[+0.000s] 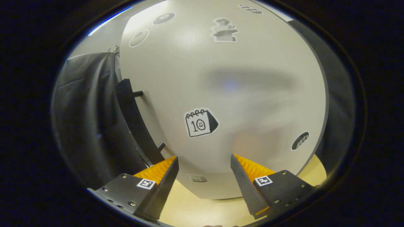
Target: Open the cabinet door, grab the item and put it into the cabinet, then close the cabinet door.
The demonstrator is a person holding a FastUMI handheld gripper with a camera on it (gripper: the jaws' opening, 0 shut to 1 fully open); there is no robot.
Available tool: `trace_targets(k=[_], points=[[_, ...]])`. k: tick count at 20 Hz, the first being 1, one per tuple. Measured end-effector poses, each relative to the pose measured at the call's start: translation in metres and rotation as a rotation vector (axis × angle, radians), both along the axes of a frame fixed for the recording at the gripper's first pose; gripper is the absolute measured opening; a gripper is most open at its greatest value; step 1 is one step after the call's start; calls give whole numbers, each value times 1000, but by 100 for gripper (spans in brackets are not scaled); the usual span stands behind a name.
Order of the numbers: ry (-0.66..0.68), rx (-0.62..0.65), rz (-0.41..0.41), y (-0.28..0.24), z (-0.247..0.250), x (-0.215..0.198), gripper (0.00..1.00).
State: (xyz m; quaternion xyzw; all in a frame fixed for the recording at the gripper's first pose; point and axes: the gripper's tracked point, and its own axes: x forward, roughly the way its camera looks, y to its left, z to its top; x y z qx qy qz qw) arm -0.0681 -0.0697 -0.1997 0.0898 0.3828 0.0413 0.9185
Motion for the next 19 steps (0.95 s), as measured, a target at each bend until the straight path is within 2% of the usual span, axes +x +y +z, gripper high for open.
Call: trace_targets(k=[13, 16, 19], points=[[-3, -9, 74, 3, -2, -8, 98], [-31, -52, 120, 2, -5, -10, 98], [-76, -67, 132, 2, 8, -10, 98]])
